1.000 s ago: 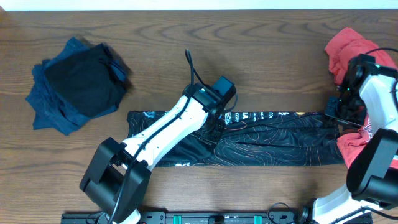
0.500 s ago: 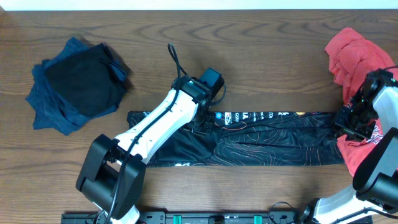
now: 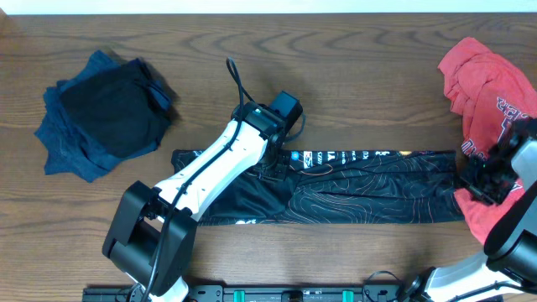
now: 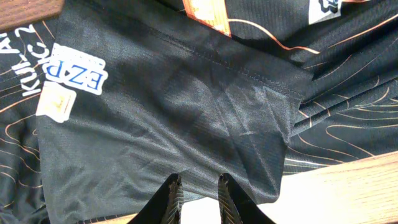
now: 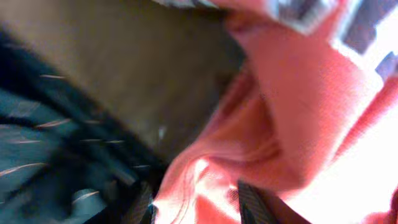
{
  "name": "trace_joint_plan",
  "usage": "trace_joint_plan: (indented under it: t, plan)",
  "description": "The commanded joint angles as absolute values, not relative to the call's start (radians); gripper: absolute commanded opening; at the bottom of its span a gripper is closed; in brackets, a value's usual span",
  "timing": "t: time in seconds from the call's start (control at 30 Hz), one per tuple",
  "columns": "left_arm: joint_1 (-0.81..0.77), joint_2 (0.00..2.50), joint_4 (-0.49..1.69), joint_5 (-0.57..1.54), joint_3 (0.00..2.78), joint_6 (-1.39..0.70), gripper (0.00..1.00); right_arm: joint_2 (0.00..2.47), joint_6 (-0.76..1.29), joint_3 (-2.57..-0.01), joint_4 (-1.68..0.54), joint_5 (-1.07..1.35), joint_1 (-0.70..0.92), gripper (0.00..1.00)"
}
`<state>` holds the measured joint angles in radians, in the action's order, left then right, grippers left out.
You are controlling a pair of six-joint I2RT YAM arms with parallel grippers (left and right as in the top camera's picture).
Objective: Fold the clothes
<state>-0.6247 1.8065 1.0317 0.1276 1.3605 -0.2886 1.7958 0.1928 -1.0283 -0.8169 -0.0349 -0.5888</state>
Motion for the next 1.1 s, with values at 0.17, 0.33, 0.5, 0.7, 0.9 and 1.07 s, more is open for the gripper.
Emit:
trace_joint_plan:
  t: [0.17, 0.33, 0.5, 0.7, 0.9, 1.07]
  plan:
    - [-0.625, 1.810, 1.035, 0.122, 1.354, -0.297, 0.23, 1.778, 0.402, -1.022, -0.802, -0.228, -0.745, 0.42]
    - [-0.625, 1.810, 1.034, 0.122, 1.354, -0.297, 0.23, 1.778, 0.296, -1.089, -0.804, 0.010, -0.801, 0.46]
    - [-0.625, 1.810, 1.036, 0.122, 1.354, -0.297, 0.23, 1.764, 0.099, -1.174, -0.871, 0.301, -0.765, 0.57]
    - [-0.625, 1.810, 1.038, 0.122, 1.354, -0.297, 0.23, 1.762, -0.007, -1.196, -0.928, 0.333, -0.699, 0.60]
    - [-0.625, 1.810, 1.038, 0.122, 1.354, -0.297, 0.23, 1.769, -0.030, -1.164, -0.902, 0.289, -0.642, 0.66]
    - [-0.625, 1.810, 1.039, 0.122, 1.354, -0.297, 0.23, 1.773, -0.048, -1.133, -0.868, 0.206, -0.607, 0.71]
